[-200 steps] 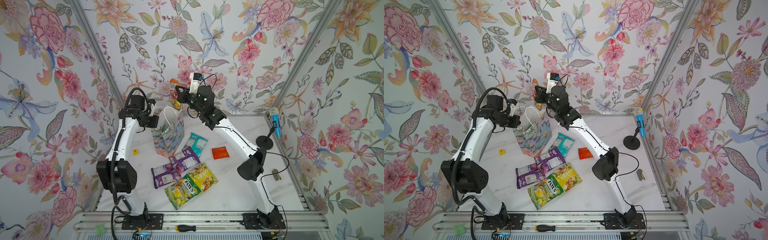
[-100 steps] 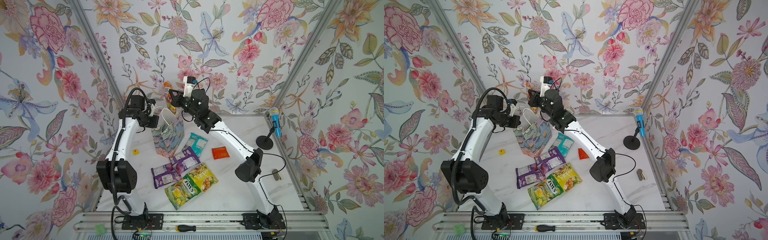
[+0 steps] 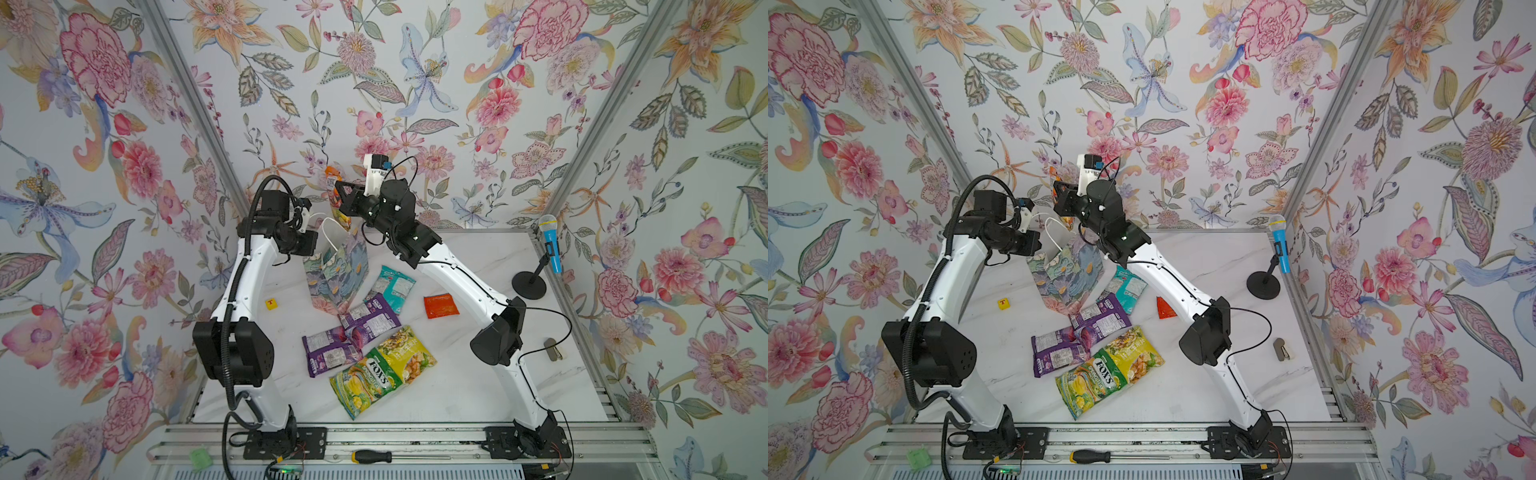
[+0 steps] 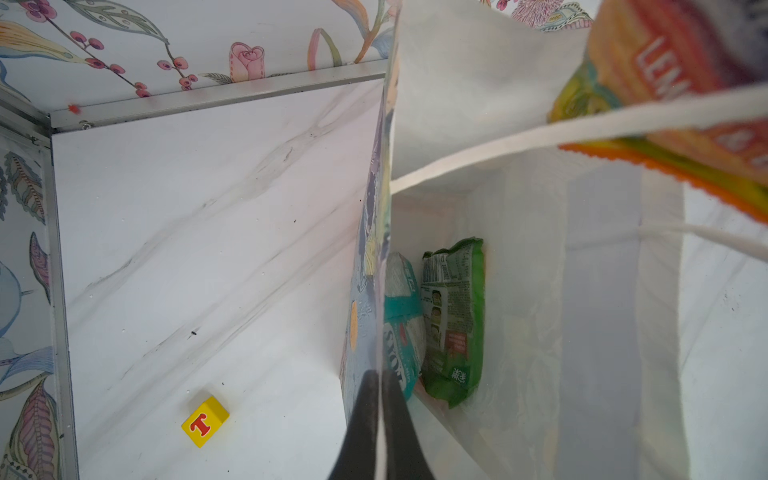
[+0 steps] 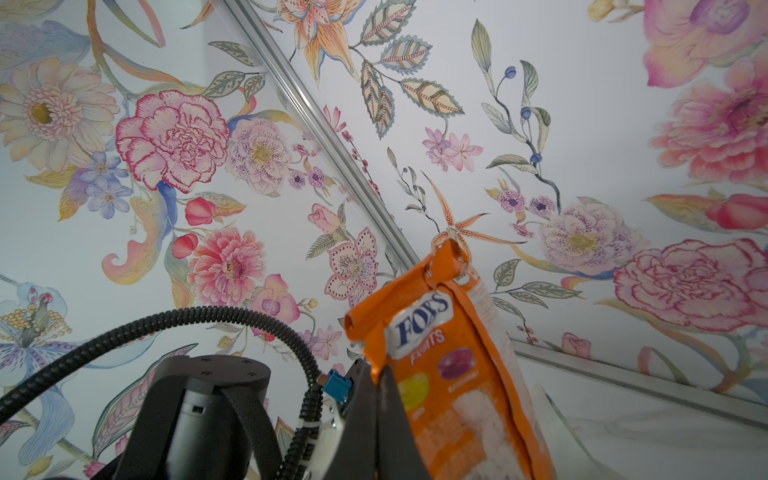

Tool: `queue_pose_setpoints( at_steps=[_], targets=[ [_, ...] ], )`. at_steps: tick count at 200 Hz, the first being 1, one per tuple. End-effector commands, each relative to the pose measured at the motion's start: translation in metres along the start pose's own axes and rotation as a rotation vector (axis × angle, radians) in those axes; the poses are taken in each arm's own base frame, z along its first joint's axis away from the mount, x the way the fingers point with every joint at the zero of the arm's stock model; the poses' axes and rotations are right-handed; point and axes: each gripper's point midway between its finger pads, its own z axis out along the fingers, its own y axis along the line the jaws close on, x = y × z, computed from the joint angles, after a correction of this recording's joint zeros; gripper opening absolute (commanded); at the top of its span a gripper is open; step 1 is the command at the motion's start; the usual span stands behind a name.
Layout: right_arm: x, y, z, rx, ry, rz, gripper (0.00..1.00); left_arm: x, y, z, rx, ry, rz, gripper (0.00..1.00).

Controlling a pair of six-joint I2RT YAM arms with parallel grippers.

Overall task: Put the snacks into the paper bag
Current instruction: 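Carry the orange packet over the bag opening with the right gripper, then lower the orange Fox's packet into the bag with the right gripper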

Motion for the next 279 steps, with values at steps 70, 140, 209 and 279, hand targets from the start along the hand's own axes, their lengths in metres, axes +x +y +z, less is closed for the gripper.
queue_pose_setpoints(
  at_steps=[70, 140, 209, 279],
  targets=[
    [-0.057, 0.028, -0.009, 0.008, -0.282, -0.002, 0.00, -0.004, -0.005, -0.014, 0.018, -0.033, -0.005, 0.01],
    [-0.046, 0.016, 0.004, 0.053, -0.371, -0.001, 0.00, -0.004, -0.005, -0.016, 0.015, -0.038, -0.003, 0.01],
    [-0.028, 0.018, 0.009, 0.075, -0.356, -0.075, 0.00, -0.006, -0.005, -0.017, 0.017, -0.044, -0.005, 0.01],
    [-0.052, 0.023, 0.000, 0.075, -0.418, -0.114, 0.00, -0.005, -0.005, -0.016, 0.016, -0.039, -0.003, 0.01]
  ],
)
